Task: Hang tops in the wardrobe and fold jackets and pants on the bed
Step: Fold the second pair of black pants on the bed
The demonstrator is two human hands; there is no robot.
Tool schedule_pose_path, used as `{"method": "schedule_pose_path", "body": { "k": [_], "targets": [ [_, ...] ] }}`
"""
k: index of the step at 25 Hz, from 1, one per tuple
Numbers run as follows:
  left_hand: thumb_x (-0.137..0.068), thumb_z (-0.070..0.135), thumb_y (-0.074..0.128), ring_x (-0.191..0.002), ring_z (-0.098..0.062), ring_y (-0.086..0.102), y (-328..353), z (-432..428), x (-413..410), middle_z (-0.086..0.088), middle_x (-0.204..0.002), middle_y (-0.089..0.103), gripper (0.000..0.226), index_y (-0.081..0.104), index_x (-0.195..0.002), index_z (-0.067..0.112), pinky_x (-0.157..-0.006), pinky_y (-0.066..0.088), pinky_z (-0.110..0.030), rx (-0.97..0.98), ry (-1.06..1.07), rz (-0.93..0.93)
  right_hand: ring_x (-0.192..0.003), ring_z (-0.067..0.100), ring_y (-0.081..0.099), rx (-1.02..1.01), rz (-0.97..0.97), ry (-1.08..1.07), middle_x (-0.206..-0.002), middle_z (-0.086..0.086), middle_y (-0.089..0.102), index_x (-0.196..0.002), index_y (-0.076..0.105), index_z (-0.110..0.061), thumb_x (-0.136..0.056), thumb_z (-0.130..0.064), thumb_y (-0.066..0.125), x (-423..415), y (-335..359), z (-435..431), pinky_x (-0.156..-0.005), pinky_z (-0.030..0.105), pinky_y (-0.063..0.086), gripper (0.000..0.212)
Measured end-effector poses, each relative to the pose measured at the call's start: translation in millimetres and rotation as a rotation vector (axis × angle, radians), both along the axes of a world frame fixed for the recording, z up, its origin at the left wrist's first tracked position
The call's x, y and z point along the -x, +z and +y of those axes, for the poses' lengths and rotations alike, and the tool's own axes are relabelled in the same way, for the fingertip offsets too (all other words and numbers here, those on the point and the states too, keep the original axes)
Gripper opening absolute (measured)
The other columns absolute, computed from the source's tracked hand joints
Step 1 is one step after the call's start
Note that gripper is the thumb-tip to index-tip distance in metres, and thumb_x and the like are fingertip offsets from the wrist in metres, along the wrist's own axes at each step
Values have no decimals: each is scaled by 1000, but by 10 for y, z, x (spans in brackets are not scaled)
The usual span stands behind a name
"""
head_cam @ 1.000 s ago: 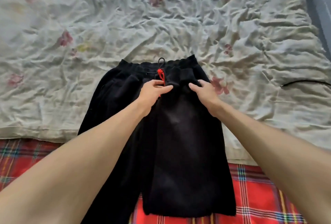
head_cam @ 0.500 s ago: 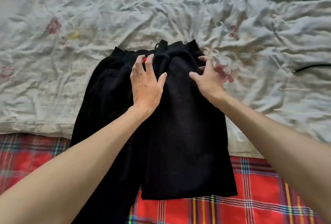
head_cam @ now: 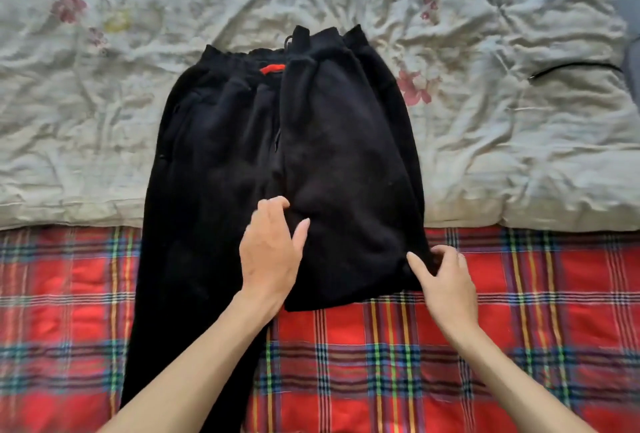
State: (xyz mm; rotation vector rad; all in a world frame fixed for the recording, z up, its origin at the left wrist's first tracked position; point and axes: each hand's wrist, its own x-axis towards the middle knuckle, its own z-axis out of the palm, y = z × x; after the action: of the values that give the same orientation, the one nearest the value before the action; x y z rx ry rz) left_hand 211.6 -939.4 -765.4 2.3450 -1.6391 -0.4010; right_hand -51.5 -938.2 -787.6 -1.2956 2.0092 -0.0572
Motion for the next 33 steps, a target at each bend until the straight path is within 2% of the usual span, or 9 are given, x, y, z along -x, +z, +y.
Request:
{"method": "schedule_pose_path", "body": {
  "k": [4,7,11,13,15,18,22,27,33],
  "targets": [
    [-95,50,56,-92,-26,64,-20,908,169,1,-103,55,36,57,-108,17,-70,47,-35,-463,208,91,-91,23,69,-129,-433,-388,-90,0,74,-92,70,-15,-92,-39,66,-47,99,8,-84,43,52,24],
    [-94,40,63,-88,-24,64,-199,932,38,2,-94,63,24,61,-98,17,-78,51,-38,-505,317,368,-91,28,62,9,-257,-371,-96,4,66,-99,58,-9,-90,-33,70,-58,110,44,-73,40,43,29],
    [-87,20,69,-74,-14,64,33,1256,-340,8,-84,65,12,63,-96,24,-74,55,-36,-334,176,709,-101,32,57,207,-142,-645,-102,7,55,-121,45,-9,-87,-14,70,-416,186,582,-82,32,37,43],
    [-88,16,69,-86,-8,60,214,1647,-789,9,-97,63,18,63,-103,23,-82,49,-26,-178,174,578,-92,30,61,143,-268,-546,-91,3,59,-111,51,-12,-88,-15,69,-829,296,1055,-79,34,42,30],
    [-91,21,69,-109,-14,54,229,2071,-1325,2,-118,57,34,57,-122,15,-97,43,-30,-131,318,388,-83,20,65,-71,-425,-255,-88,1,66,-98,61,-15,-89,-23,70,-1375,381,1568,-76,30,48,14],
    [-95,30,63,-119,-29,54,122,2674,-2060,-6,-119,59,42,54,-129,6,-95,40,-35,-346,654,476,-97,16,63,-253,-479,-101,-102,0,66,-112,62,-15,-87,-28,73,-2237,306,2284,-86,26,46,30],
    [-93,29,66,-95,-22,65,6,3071,-2312,6,-88,66,14,67,-100,17,-79,42,-33,-411,609,545,-104,25,63,-226,-317,-373,-107,2,65,-116,55,-16,-86,-31,71,-2724,134,2671,-88,39,49,38],
    [-92,29,67,-74,-19,58,-11,3165,-2308,3,-74,63,23,56,-80,14,-66,39,-35,-424,486,515,-94,23,60,134,85,123,-116,3,49,-123,45,-17,-86,-29,72,-2800,184,3000,-72,35,50,47],
    [-90,30,71,-80,-16,67,-64,3390,-2412,0,-87,69,22,58,-99,15,-63,51,-32,-424,455,702,-98,28,62,-2,346,270,-98,6,66,-96,65,-11,-94,-36,60,-2861,129,2898,-84,40,49,25]
  ]
}}
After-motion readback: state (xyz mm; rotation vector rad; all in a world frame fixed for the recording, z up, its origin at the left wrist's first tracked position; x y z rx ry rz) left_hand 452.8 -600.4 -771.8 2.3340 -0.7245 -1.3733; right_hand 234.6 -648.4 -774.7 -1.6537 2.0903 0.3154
